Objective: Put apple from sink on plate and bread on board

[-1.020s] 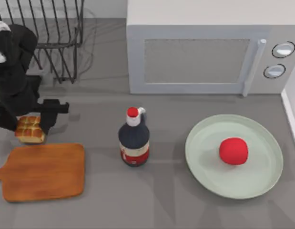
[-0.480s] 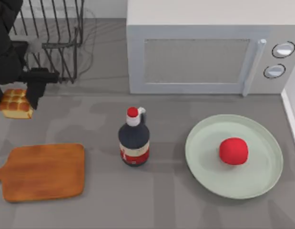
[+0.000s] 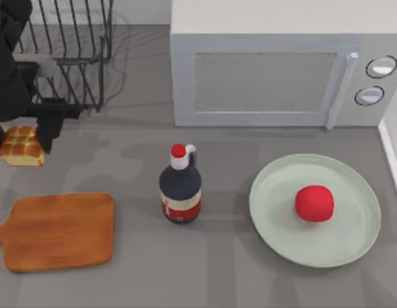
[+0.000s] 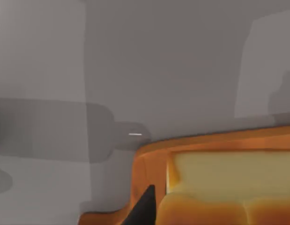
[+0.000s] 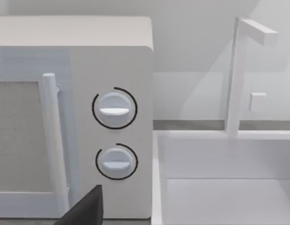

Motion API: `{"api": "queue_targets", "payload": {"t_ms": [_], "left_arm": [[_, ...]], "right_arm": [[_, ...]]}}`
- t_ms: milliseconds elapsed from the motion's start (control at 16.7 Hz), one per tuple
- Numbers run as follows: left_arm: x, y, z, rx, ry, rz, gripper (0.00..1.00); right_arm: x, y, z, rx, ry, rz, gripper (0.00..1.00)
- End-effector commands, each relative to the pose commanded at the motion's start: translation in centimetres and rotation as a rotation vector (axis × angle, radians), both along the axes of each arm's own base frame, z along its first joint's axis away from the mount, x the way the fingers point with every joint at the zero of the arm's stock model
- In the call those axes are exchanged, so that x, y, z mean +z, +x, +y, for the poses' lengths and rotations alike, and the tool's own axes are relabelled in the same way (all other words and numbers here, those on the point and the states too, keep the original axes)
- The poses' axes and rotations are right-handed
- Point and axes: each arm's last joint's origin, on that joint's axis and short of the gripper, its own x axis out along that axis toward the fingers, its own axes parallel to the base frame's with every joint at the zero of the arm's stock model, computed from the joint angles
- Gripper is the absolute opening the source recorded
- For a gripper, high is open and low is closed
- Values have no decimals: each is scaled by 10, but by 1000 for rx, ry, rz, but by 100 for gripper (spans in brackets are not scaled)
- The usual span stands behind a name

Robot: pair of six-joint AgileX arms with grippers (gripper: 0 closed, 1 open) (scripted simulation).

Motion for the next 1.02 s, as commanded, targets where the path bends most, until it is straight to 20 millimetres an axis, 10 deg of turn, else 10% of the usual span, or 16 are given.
{"api": "queue_targets", "payload": {"t_ms": [540, 1020], "left_arm": [[-24, -68, -15, 34, 4, 7, 0], [-26, -72, -14, 39, 4, 8, 0]], "right_arm": [[0, 0, 0, 0, 0, 0, 100], [0, 0, 0, 0, 0, 0, 100]]}}
